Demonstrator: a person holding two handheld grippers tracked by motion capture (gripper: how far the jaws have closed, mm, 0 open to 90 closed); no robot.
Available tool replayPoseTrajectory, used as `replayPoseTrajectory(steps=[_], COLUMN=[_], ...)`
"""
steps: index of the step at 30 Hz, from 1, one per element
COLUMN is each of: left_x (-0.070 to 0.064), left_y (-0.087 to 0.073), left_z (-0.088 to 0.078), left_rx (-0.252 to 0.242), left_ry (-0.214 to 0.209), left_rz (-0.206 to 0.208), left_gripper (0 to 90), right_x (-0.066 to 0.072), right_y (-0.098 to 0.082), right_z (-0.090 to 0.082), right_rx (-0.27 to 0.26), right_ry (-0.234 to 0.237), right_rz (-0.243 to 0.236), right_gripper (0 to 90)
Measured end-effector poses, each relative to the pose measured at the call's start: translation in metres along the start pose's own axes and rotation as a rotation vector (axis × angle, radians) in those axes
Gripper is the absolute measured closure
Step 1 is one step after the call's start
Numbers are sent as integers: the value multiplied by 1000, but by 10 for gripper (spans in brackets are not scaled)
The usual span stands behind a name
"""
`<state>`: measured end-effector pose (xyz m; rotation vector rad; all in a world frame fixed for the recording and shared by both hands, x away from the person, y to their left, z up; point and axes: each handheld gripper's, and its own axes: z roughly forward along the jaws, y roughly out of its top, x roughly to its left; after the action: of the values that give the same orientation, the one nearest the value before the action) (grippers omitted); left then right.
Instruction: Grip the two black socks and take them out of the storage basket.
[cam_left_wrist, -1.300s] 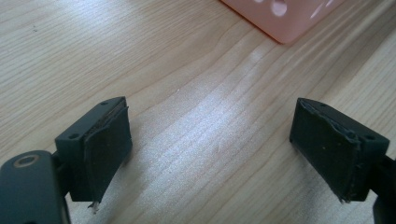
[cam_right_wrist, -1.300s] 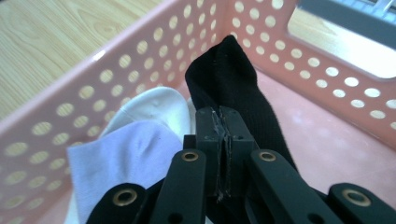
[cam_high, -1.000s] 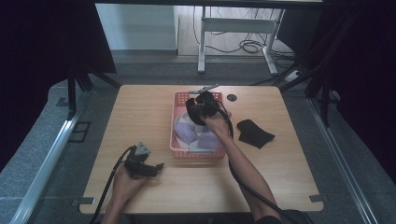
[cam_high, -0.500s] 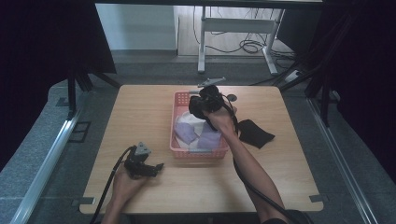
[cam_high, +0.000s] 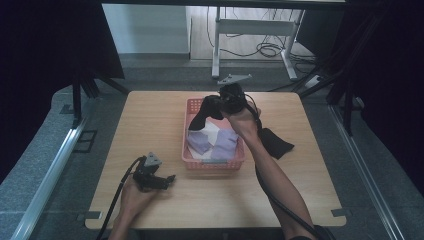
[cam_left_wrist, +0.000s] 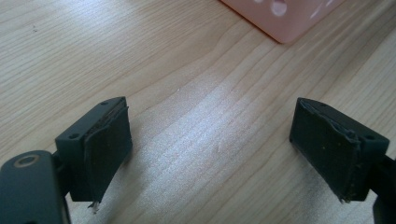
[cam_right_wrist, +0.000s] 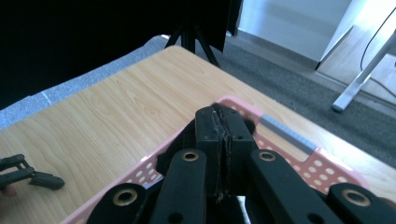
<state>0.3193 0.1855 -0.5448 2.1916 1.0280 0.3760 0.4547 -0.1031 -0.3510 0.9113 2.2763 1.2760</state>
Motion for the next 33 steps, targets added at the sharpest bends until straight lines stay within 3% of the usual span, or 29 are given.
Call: replayPoseTrajectory(steps=[9,18,33], left_x=[0,0,0], left_y=[0,0,0], left_z=[0,0,0], left_rx=[3,4,2], left_ry=[0,-4,-2], left_rz=[2,-3,-1], left_gripper=[126,126,126], right_x=[-5,-24,-54], right_y=[14,19,8], right_z=[-32,-75,-118], right_rx=[-60,-118,-134], right_ry=[-26,-98,-188], right_rz=[-4,15,45], right_gripper=[871,870,869])
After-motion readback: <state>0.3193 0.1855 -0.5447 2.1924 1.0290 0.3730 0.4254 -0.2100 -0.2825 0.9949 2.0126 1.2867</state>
